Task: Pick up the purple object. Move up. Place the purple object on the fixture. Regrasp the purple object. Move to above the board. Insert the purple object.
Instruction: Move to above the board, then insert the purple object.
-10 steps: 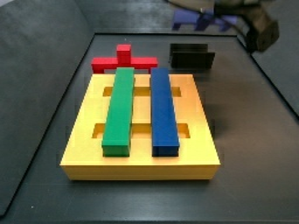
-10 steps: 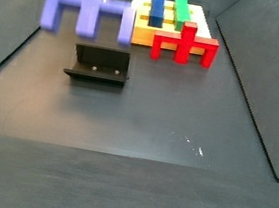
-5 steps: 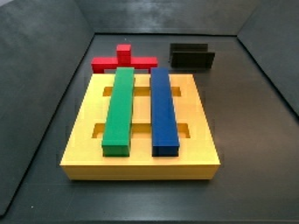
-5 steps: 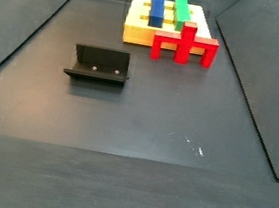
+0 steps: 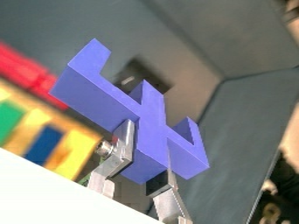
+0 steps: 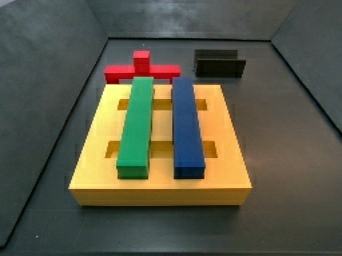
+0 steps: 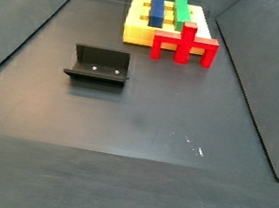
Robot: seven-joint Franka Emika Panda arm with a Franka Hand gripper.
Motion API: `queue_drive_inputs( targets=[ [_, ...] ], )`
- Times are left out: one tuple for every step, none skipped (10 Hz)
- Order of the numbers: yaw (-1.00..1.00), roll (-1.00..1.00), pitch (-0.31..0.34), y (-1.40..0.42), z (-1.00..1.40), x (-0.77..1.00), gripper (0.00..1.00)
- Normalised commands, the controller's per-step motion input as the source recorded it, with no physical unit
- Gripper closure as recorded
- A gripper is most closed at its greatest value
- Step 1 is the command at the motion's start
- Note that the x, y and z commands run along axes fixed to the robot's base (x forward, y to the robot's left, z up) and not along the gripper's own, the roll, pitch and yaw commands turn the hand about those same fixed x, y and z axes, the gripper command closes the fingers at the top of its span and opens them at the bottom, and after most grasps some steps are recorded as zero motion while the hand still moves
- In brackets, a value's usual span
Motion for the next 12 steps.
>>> queue_drive_inputs(
  targets=[
    [0.03, -1.0, 0.061, -1.4, 0.27, -1.17, 1.0],
    [0.04, -1.0, 0.054, -1.4, 0.25, -1.19, 1.0],
    [0.04, -1.0, 0.043, -0.48, 0.09, -0.45, 1.0],
    [0.04, -1.0, 0.035, -0.09, 0.0, -0.15, 1.0],
    [0.04, -1.0, 0.042, 0.07, -0.03, 0.0, 1.0],
    [0.04, -1.0, 0.015, 0.01, 0.01, -0.04, 1.0],
    [0.03, -0.89, -0.023, 0.03, 0.0, -0.06, 1.0],
    [0.02, -0.69, -0.037, 0.04, 0.0, -0.05, 1.0],
    [0.01, -0.42, -0.04, 0.03, 0.0, -0.04, 1.0],
    [0.01, -0.31, -0.039, 0.02, 0.0, -0.03, 1.0],
    [0.25, -0.13, -0.149, -0.45, -0.43, -0.07, 1.0],
    [0.33, -0.02, -0.151, -0.73, -0.49, 0.0, 1.0]
  ],
)
